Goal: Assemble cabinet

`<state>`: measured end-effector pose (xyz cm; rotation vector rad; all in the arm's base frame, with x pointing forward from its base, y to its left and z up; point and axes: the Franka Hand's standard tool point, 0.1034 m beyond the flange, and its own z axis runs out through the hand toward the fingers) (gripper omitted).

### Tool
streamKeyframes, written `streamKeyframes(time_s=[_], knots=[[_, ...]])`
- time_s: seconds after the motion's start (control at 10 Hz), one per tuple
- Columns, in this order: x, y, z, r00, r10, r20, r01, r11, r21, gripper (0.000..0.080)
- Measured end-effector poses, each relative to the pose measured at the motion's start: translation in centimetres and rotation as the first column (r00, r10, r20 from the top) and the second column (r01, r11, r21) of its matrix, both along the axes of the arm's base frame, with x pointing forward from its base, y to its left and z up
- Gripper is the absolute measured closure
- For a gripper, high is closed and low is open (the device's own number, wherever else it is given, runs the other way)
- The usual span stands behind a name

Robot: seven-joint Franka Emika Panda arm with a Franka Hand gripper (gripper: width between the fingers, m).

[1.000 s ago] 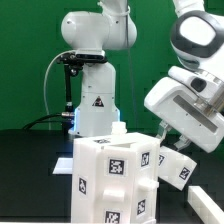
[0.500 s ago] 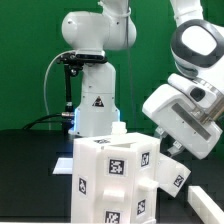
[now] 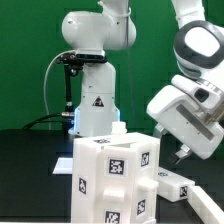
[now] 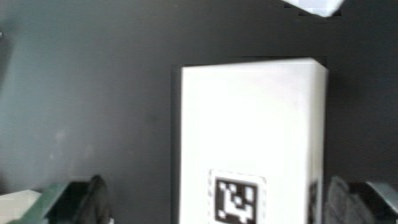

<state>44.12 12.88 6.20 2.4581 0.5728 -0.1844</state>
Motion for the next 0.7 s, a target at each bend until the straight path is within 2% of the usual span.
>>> streamKeyframes(time_s=[0.2,0.3,0.5,0.6,0.7], knots=[[0.0,1.7,0.8,0.999,-0.033,-0.001,0.033,0.999,0.017,0.0157],[0.2,2.5,1.9,0.999,-0.047,-0.014,0.047,0.998,0.04,0.0152],[0.9,1.9,3.8,0.997,-0.053,-0.063,0.06,0.992,0.107,0.0151],[0.6,2.1,3.2,0.996,-0.062,-0.059,0.068,0.993,0.1,0.0151],[0.5,2.4,2.9,0.995,-0.049,-0.087,0.06,0.989,0.137,0.0151]])
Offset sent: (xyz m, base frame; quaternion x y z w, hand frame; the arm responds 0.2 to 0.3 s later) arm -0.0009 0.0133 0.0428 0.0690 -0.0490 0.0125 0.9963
